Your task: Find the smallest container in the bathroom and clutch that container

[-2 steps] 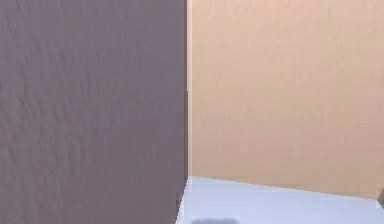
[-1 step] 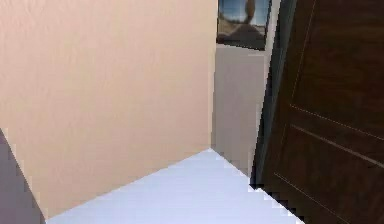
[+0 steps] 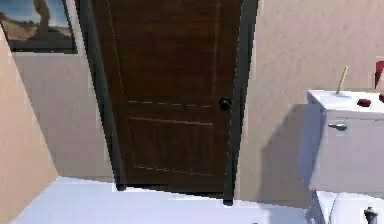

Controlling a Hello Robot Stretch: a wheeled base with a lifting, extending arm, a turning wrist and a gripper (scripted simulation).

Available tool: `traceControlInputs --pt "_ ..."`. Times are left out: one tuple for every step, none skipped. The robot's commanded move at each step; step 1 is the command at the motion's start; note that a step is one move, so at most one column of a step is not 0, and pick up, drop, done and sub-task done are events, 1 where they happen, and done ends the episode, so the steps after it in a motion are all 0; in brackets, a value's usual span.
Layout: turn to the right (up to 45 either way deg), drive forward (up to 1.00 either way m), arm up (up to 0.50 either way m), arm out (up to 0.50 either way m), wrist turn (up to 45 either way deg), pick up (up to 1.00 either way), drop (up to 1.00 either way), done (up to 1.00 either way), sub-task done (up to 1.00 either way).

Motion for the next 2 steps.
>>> traceControlInputs --pt "45.0 0.00 0.00 0.00 0.0 0.00 0.00 0.00 0.00" --pt "3.0 0.00 0.00 0.00 0.0 0.00 0.00 0.00 0.00"
